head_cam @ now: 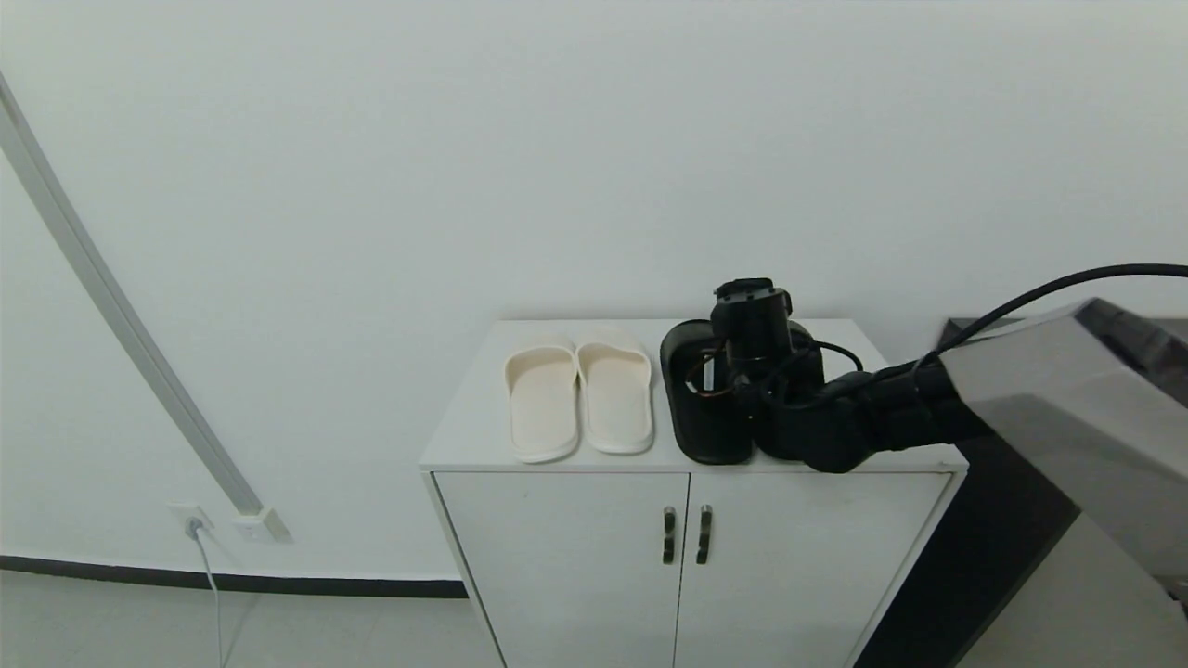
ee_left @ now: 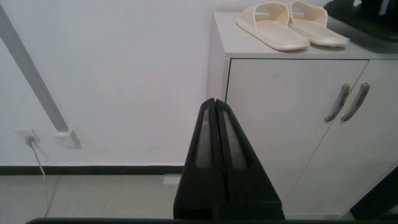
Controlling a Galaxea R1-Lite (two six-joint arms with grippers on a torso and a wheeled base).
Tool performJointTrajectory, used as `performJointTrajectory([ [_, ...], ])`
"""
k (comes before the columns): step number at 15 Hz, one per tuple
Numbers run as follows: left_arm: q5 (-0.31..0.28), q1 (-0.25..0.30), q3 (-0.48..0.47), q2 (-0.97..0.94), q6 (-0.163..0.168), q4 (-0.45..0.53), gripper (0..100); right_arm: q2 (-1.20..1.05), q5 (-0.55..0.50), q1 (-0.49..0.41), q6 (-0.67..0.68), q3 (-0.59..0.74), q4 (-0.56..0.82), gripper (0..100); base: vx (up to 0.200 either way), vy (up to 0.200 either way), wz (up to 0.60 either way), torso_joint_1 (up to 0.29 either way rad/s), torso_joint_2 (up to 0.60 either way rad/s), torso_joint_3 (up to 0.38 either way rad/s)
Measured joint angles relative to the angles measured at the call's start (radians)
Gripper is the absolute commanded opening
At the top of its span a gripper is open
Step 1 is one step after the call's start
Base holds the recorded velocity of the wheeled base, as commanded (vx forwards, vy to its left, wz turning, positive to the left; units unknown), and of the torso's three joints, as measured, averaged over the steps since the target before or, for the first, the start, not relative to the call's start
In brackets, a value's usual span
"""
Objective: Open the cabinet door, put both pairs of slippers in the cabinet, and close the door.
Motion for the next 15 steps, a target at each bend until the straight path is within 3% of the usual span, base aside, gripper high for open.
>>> performJointTrajectory([
  [3,-0.001,0.0,0.0,0.0,0.001,0.0,0,-0.198,0.13,0.03,-0.043,0.212,0.0,0,0.0,0.0,0.0,0.0,0.0,0.0],
  [9,-0.001,0.0,0.0,0.0,0.002,0.0,0,-0.651,0.649,0.083,-0.131,0.667,0.004,0,0.0,0.0,0.0,0.0,0.0,0.0],
  [11,-0.001,0.0,0.0,0.0,0.003,0.0,0,-0.776,0.825,0.087,-0.225,0.794,0.001,0,0.0,0.0,0.0,0.0,0.0,0.0],
  [12,-0.001,0.0,0.0,0.0,0.003,0.0,0,-0.822,0.87,0.087,-0.265,0.838,0.0,0,0.0,0.0,0.0,0.0,0.0,0.0],
  [15,-0.001,0.0,0.0,0.0,0.002,0.0,0,-0.895,0.877,0.087,-0.344,0.89,-0.002,0,0.0,0.0,0.0,0.0,0.0,0.0],
])
